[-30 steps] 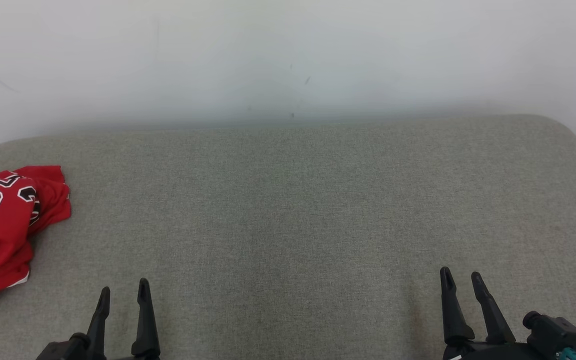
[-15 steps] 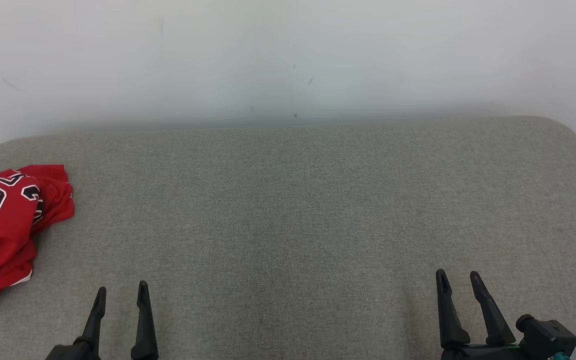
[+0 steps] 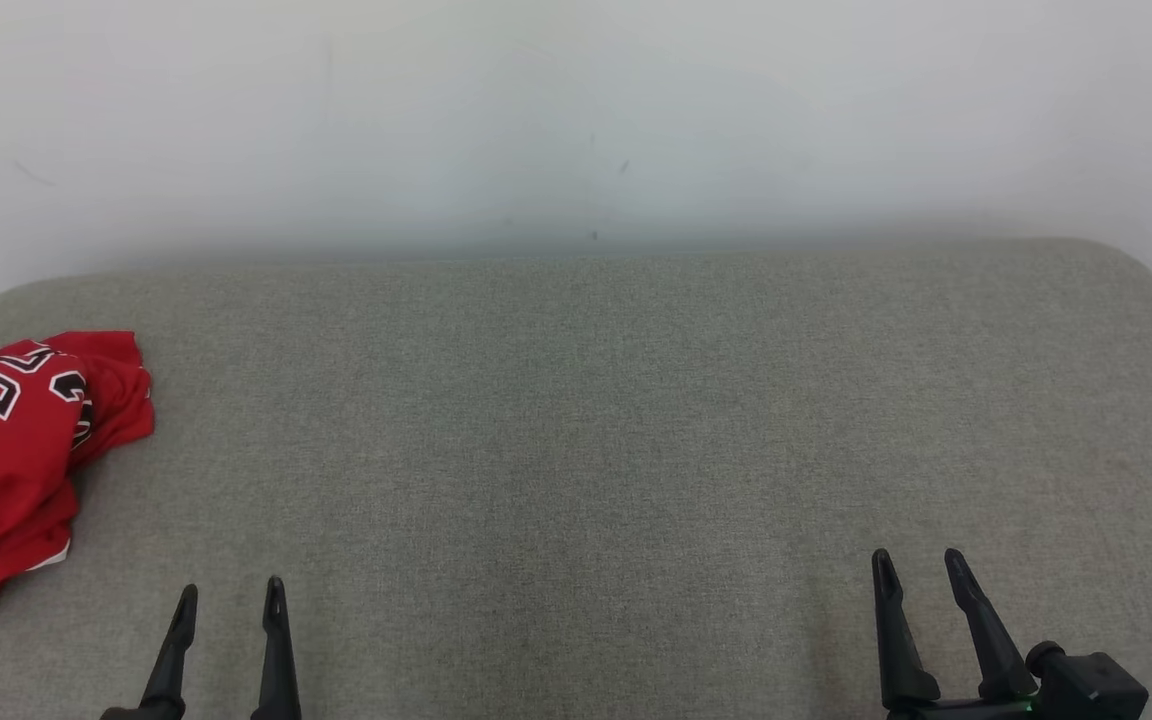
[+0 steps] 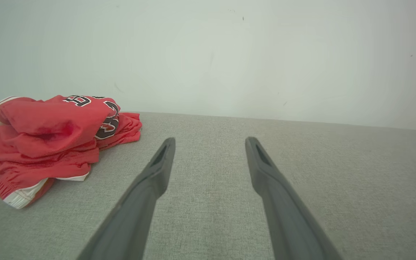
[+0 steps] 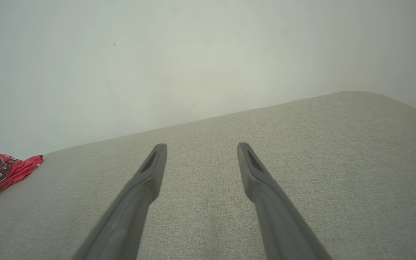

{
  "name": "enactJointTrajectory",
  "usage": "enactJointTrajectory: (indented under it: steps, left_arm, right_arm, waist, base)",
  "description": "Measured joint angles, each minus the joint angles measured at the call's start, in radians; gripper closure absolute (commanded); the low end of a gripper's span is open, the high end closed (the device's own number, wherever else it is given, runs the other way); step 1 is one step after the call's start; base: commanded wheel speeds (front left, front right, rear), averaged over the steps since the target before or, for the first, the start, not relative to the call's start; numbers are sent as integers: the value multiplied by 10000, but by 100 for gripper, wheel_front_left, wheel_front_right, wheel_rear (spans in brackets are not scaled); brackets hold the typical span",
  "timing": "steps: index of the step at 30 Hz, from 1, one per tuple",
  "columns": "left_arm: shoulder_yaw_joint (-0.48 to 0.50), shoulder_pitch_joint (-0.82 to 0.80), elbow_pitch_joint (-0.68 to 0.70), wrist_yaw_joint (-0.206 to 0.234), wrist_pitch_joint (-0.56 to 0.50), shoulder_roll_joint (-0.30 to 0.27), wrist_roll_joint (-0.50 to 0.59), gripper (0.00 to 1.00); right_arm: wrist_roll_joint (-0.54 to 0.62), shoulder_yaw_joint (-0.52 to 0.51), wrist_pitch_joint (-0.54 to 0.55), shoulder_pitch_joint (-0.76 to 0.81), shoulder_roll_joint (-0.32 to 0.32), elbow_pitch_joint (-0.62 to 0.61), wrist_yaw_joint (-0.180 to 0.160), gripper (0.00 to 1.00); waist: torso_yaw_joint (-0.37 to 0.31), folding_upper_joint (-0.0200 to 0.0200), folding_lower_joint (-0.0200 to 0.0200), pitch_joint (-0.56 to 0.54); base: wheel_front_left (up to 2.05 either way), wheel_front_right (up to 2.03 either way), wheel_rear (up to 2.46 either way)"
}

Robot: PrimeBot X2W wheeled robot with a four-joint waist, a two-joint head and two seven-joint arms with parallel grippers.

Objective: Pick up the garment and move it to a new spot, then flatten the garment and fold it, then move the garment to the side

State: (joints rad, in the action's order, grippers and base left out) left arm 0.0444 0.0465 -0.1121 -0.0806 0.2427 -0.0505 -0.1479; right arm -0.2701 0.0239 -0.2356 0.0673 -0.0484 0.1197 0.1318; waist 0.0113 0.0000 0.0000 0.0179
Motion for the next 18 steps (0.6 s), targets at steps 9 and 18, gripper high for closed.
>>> enactJointTrajectory:
  steps: [9,18]
  left_arm:
    - [249,105,-13,-128,128,0,554,0]
    - [374,130,-100,-140,199,2,652,0]
  right_arm:
    - [506,-8,-209,116,-4,0,0,0]
    - [694,-96,-286,128,-6,56,0,0]
  waist:
    - [28,0,0,1]
    - [22,0,0,13]
  base:
    - [0,0,0]
    - [0,0,0]
